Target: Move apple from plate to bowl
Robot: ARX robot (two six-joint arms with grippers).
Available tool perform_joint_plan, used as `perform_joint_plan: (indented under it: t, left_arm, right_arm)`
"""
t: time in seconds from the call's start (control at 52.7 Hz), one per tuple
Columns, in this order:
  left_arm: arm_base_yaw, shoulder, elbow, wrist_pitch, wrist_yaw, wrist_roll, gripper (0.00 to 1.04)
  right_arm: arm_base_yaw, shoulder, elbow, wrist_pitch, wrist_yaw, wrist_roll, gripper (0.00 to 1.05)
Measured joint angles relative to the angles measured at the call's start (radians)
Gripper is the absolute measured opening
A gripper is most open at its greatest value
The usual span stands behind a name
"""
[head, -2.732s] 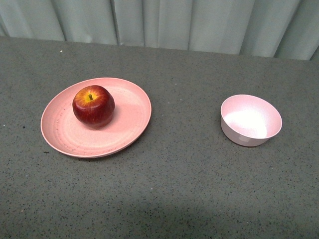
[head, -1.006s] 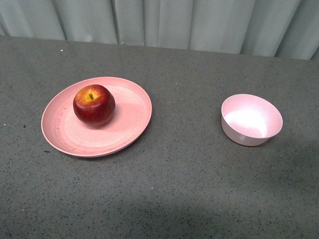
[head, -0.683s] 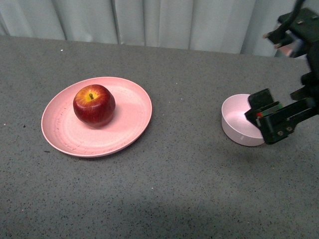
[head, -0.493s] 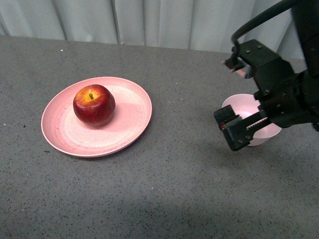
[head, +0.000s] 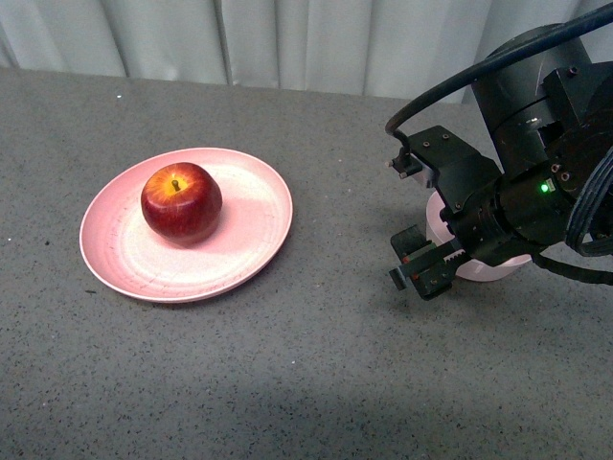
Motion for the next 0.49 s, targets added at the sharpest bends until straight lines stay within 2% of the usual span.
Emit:
perform_joint_plan:
  t: [0.19, 0.266, 0.455, 0.493]
  left_arm:
    - [0.000, 0.000, 0.000, 0.000, 0.000, 0.000, 0.98]
    - [0.000, 0.000, 0.000, 0.000, 0.000, 0.000, 0.98]
    - [0.000, 0.000, 0.000, 0.000, 0.000, 0.000, 0.98]
    - [0.000, 0.000, 0.000, 0.000, 0.000, 0.000, 0.98]
  right_arm:
    - [-0.007, 0.009, 0.004, -0.004, -0.002, 0.002, 0.41]
    - [-0.013, 0.013, 0.005, -0.005, -0.002, 0.002, 0.24]
    - [-0.021, 0.014, 0.008, -0.004, -0.003, -0.006, 0.01]
    - [-0.022, 0.014, 0.012, -0.004, -0.001, -0.009, 0.01]
